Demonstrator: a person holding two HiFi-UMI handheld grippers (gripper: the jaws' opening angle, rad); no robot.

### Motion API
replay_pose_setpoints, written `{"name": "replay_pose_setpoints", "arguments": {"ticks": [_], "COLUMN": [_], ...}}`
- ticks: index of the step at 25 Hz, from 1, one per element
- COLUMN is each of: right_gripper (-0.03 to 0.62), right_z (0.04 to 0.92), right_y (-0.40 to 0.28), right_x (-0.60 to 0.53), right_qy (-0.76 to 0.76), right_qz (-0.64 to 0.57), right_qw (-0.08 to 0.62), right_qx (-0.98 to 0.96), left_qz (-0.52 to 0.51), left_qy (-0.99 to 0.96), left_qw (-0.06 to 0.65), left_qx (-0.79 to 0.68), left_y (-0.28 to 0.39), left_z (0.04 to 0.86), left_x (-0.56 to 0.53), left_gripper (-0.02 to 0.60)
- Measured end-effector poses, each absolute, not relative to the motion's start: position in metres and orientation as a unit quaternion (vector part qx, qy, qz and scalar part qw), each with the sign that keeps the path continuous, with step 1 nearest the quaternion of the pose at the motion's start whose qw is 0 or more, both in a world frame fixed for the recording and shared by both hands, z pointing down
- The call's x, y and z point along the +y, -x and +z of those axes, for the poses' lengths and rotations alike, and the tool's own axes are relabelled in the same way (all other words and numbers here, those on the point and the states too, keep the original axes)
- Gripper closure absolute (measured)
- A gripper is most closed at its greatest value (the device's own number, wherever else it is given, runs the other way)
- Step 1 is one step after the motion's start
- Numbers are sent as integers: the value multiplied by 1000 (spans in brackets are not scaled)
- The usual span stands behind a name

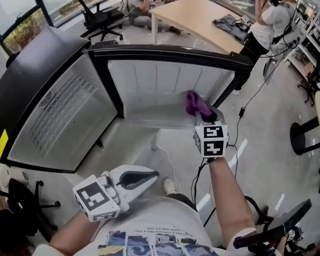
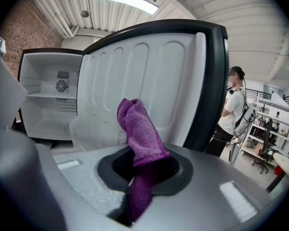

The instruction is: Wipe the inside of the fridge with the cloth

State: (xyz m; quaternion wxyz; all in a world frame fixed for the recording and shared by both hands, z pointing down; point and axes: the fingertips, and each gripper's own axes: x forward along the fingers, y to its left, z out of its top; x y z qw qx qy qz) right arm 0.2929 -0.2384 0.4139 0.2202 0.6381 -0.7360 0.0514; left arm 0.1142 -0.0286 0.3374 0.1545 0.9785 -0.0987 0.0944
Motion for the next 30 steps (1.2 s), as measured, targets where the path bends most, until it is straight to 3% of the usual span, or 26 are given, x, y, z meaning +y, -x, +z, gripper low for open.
{"name": "replay_pose_setpoints", "arguments": {"ticks": [13, 30], "right_gripper": [540, 540], "right_z": [409, 413], "right_y": [-325, -135], "right_x": [-206, -244], "right_qy": [-654, -496], "right_qz": [63, 40], "right_qw": [206, 197], "right_qx": [-725, -845], "left_qz": [86, 81], "left_qy": [-981, -966], "left_qw": [155, 166], "left_qx": [-78, -183], "left_y": [-134, -53], "left_z": [334, 336], "left_x": [-21, -23], "left_gripper": [574, 574]}}
